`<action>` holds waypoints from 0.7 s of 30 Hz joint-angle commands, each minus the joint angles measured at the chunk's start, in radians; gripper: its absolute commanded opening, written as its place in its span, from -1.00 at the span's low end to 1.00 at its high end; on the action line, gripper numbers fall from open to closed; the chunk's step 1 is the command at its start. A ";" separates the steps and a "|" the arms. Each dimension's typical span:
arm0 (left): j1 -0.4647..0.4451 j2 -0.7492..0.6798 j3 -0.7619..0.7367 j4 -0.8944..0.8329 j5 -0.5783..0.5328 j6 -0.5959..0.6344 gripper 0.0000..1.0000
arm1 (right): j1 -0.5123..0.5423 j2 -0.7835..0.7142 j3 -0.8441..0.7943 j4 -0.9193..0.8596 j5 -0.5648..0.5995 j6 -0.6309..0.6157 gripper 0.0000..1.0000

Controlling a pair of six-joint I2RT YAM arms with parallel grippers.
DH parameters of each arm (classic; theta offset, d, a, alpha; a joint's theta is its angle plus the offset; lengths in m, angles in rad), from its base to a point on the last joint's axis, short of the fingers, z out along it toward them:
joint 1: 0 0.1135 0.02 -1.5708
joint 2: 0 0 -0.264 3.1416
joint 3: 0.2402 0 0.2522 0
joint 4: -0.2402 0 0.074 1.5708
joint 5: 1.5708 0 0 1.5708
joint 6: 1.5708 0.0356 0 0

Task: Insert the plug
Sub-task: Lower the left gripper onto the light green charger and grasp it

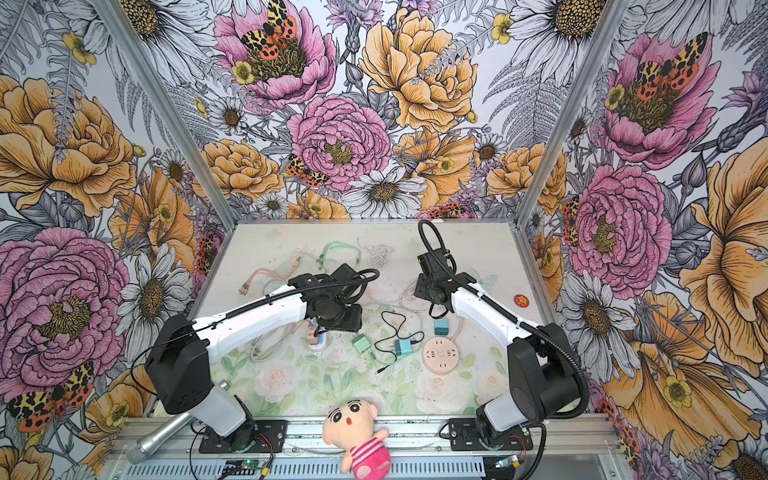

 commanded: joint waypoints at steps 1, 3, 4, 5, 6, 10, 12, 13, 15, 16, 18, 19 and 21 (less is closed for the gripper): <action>-0.029 0.038 -0.005 0.017 -0.024 -0.108 0.02 | -0.006 -0.005 -0.029 0.014 -0.001 -0.022 -0.06; -0.041 0.071 -0.001 0.024 -0.019 -0.137 0.03 | -0.006 0.002 -0.038 0.014 -0.006 -0.031 -0.06; -0.046 0.085 0.002 0.023 -0.020 -0.147 0.03 | -0.005 0.001 -0.041 0.014 -0.002 -0.034 -0.06; -0.051 0.097 0.002 0.024 -0.022 -0.161 0.04 | -0.006 -0.003 -0.048 0.015 0.008 -0.036 -0.06; -0.055 0.108 0.003 0.024 -0.022 -0.170 0.04 | -0.005 -0.010 -0.053 0.015 0.019 -0.039 -0.06; -0.058 0.133 -0.006 0.023 -0.052 -0.237 0.09 | -0.006 -0.049 -0.074 0.023 0.059 -0.045 -0.06; -0.053 0.140 -0.010 0.025 -0.066 -0.276 0.14 | -0.006 -0.067 -0.086 0.039 0.059 -0.047 -0.06; -0.053 0.139 -0.015 0.029 -0.077 -0.297 0.15 | -0.006 -0.075 -0.095 0.049 0.058 -0.046 -0.06; -0.050 0.134 -0.017 0.034 -0.081 -0.322 0.20 | -0.006 -0.089 -0.106 0.067 0.055 -0.045 -0.05; -0.047 0.131 -0.017 0.035 -0.087 -0.335 0.23 | -0.006 -0.095 -0.112 0.075 0.054 -0.045 -0.04; -0.039 0.130 -0.020 0.035 -0.090 -0.362 0.28 | -0.005 -0.098 -0.118 0.089 0.050 -0.045 -0.04; -0.035 0.131 -0.027 0.044 -0.083 -0.377 0.29 | -0.005 -0.098 -0.120 0.095 0.050 -0.047 -0.04; -0.024 0.134 -0.049 0.085 -0.044 -0.408 0.30 | -0.006 -0.097 -0.123 0.106 0.044 -0.048 -0.01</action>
